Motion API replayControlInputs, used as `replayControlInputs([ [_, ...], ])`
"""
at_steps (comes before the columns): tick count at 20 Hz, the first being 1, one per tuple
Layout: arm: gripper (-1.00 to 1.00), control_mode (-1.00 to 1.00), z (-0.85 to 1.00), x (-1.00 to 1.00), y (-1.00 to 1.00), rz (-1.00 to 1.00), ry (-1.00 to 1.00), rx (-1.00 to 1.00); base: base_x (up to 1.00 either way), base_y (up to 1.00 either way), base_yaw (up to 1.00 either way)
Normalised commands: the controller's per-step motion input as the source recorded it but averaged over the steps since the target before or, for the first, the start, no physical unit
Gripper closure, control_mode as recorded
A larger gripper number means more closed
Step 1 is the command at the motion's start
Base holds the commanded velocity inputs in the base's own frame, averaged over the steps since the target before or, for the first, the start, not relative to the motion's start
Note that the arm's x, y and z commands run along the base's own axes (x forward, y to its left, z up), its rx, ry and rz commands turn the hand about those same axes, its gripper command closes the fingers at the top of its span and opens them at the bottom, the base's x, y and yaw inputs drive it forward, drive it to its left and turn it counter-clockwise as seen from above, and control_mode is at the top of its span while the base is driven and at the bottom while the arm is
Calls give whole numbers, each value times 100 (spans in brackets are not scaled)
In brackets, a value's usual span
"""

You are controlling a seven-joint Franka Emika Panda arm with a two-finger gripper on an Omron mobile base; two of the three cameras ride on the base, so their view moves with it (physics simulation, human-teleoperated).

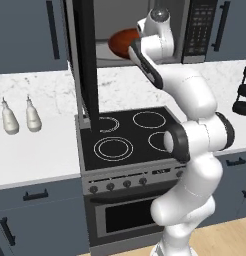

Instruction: Pick the sweet potato from the sink and place it in the bowl. Then pick the bowl and place it in the microwave. Then close the microwave door and press the start button.

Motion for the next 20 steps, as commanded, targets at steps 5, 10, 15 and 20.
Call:
replayControlInputs([
  [5,100,-100,-3,55,2,0,0,0,0,0,0],
  [10,-100,-100,-9,23,13,0,0,0,0,0,0],
  [15,-100,-100,0,-9,3,0,-9,0,0,0,0],
  [20,-100,-100,1,-93,8,0,-22,1,0,0,0],
])
